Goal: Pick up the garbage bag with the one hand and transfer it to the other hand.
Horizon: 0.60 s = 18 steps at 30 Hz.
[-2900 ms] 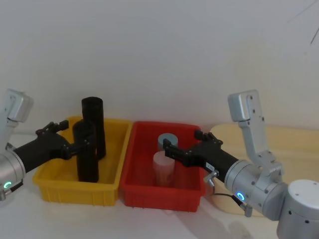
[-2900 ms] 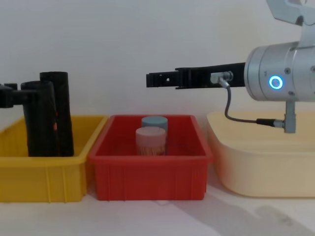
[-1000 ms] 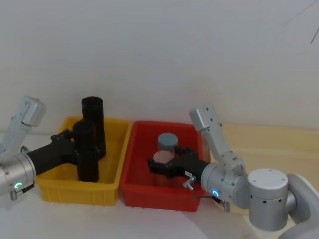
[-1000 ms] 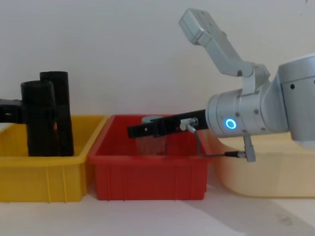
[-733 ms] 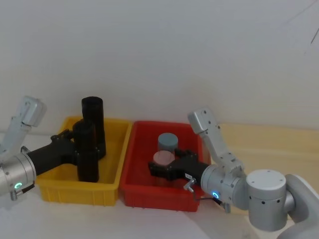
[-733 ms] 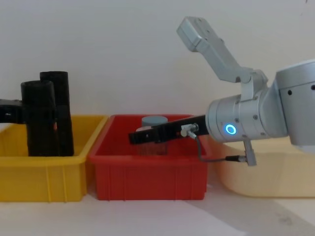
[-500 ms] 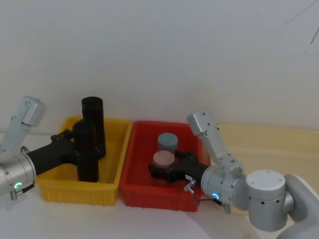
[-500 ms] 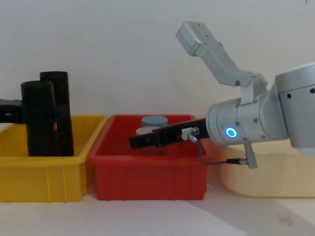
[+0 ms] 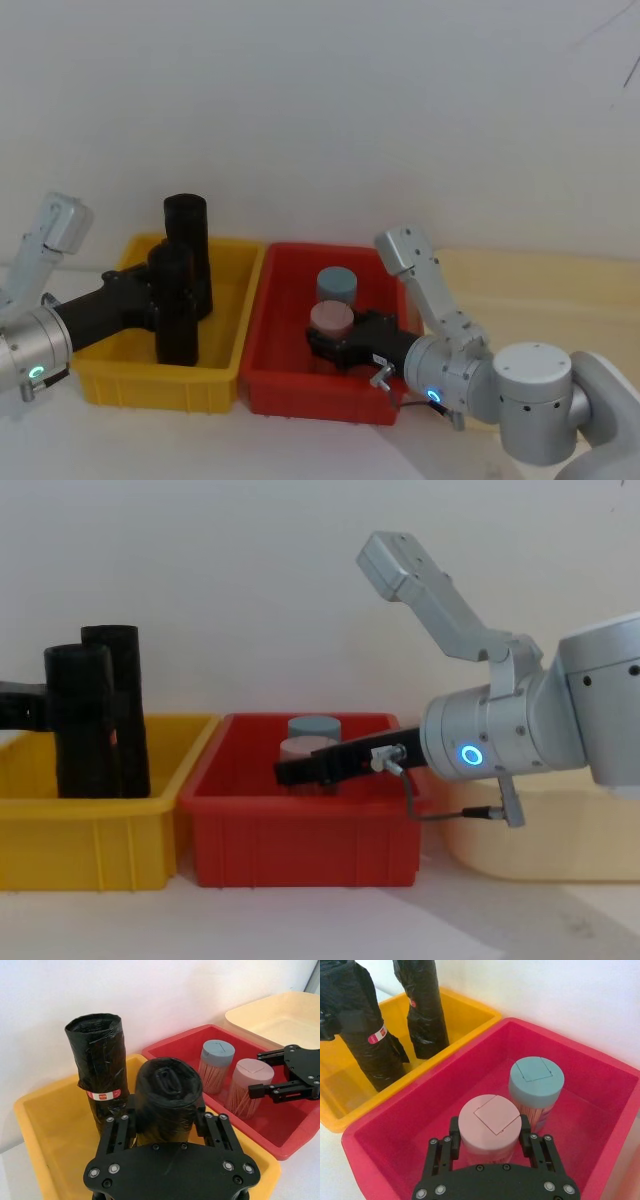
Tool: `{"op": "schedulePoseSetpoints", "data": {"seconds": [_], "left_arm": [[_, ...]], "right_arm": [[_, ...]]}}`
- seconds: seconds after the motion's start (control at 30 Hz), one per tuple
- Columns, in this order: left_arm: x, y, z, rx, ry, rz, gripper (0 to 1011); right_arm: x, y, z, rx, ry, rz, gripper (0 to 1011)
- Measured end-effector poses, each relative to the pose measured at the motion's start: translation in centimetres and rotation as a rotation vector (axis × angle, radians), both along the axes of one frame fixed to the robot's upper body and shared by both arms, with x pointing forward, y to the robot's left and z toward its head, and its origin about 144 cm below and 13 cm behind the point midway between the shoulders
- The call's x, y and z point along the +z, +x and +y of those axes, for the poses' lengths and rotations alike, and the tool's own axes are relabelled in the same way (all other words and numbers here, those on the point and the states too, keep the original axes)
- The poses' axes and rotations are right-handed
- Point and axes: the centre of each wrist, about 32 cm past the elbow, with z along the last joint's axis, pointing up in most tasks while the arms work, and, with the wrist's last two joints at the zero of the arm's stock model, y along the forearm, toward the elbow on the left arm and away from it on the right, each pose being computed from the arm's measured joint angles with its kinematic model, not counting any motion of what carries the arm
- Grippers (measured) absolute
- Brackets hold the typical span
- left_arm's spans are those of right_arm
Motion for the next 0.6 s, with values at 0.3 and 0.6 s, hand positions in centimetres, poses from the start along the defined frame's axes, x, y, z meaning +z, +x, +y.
{"op": "schedulePoseSetpoints", "data": {"seconds": [0.3, 0.6], "left_arm": [[0.0, 0.0, 0.0, 0.0, 0.0, 0.0, 461], [0.0, 0.0, 0.0, 0.0, 0.0, 0.0, 409]], "right_arm": [[-0.06, 0.04, -0.02, 0.001, -0.002, 0.001, 663], [-0.08, 0.06, -0.03, 0.002, -0.004, 0.001, 663]]}}
